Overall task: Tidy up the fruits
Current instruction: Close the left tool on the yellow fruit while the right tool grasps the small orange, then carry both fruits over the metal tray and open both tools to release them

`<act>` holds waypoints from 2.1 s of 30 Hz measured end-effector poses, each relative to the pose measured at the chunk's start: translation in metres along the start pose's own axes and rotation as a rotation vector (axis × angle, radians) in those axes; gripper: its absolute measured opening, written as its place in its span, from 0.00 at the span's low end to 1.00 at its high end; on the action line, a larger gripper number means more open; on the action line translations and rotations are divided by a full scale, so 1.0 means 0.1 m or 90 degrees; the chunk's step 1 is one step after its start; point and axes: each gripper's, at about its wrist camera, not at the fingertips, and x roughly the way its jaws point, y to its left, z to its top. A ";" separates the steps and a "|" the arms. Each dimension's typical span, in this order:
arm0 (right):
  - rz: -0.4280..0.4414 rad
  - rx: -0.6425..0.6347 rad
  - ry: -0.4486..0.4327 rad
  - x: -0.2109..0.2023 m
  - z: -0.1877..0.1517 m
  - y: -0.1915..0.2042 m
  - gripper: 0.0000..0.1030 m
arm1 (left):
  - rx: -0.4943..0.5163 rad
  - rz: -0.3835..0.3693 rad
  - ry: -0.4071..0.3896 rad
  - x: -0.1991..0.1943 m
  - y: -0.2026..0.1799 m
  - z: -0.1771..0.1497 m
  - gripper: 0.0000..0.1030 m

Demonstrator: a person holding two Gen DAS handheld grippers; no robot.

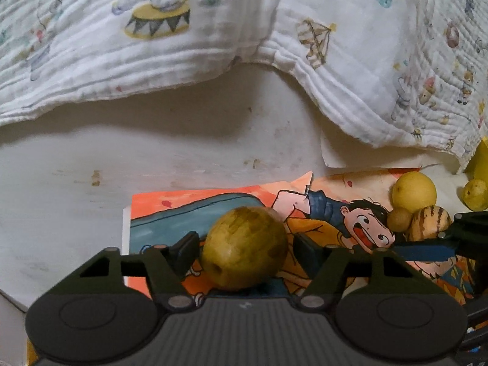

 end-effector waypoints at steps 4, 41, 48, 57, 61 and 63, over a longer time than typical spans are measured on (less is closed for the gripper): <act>-0.006 0.009 0.008 0.02 0.02 -0.02 0.40 | 0.000 0.001 0.006 0.05 -0.01 0.00 0.59; 0.051 -0.017 -0.045 -1.33 -0.44 0.15 0.34 | -0.050 -0.068 0.009 -1.17 -0.43 -0.52 0.57; 0.062 -0.019 -0.038 -1.89 -0.89 0.30 0.34 | -0.031 -0.105 -0.007 -1.69 -0.82 -0.84 0.57; 0.061 -0.012 -0.014 -2.34 -1.43 0.53 0.34 | -0.015 -0.166 0.004 -2.10 -1.25 -1.30 0.57; 0.057 -0.005 -0.001 -2.47 -1.62 0.59 0.34 | 0.011 -0.176 0.001 -2.22 -1.39 -1.47 0.57; 0.055 -0.001 0.004 -2.52 -1.69 0.61 0.34 | 0.027 -0.180 -0.001 -2.27 -1.46 -1.54 0.57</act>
